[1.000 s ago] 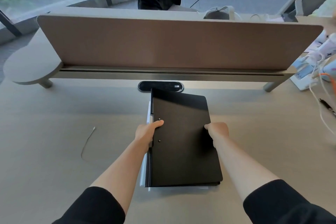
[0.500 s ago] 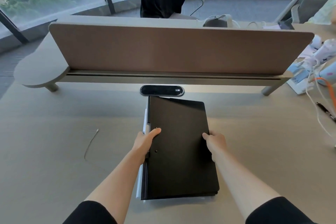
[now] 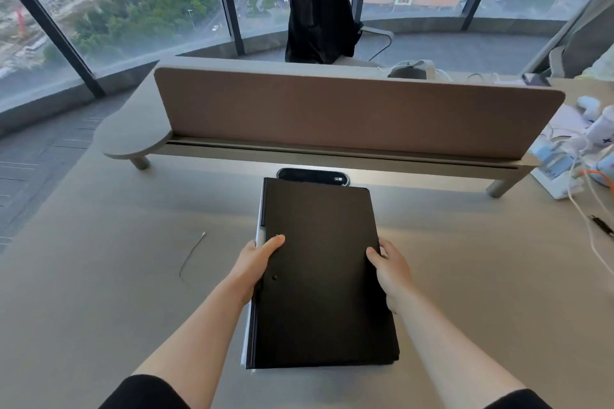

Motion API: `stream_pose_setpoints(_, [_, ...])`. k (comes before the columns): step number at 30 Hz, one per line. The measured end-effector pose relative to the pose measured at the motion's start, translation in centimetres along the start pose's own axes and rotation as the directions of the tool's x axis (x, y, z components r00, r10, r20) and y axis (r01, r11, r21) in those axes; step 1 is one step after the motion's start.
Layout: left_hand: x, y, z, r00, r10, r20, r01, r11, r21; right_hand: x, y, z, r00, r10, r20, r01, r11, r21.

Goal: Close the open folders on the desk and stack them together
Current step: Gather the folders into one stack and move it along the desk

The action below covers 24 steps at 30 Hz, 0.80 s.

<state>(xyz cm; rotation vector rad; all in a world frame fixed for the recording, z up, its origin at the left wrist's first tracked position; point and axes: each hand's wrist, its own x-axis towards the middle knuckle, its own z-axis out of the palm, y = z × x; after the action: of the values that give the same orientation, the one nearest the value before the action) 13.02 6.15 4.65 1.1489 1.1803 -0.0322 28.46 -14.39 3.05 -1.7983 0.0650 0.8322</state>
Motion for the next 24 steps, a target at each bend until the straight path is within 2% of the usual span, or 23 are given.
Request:
stream_pose_setpoints(10, [-5.9, 0.6, -7.7, 0.983, 0.108, -0.149, -0.125, 0.986, -0.11, -3.0, -2.0, 7.0, 0.979, -0.077, 0.189, 0.067, 0.996, 0.056])
stream_pose_setpoints(17, [-6.1, 1.9, -19.5, 0.97, 0.176, -0.17, -0.197, 0.973, -0.116, -6.7, -3.9, 18.0, 0.963, -0.143, 0.228, 0.121, 0.987, 0.11])
stream_pose_setpoints(24, [-4.1, 2.5, -33.2, 0.978, 0.161, -0.132, -0.173, 0.981, -0.087, -10.0, -4.0, 31.3, 0.97, -0.113, 0.217, 0.091, 0.99, 0.109])
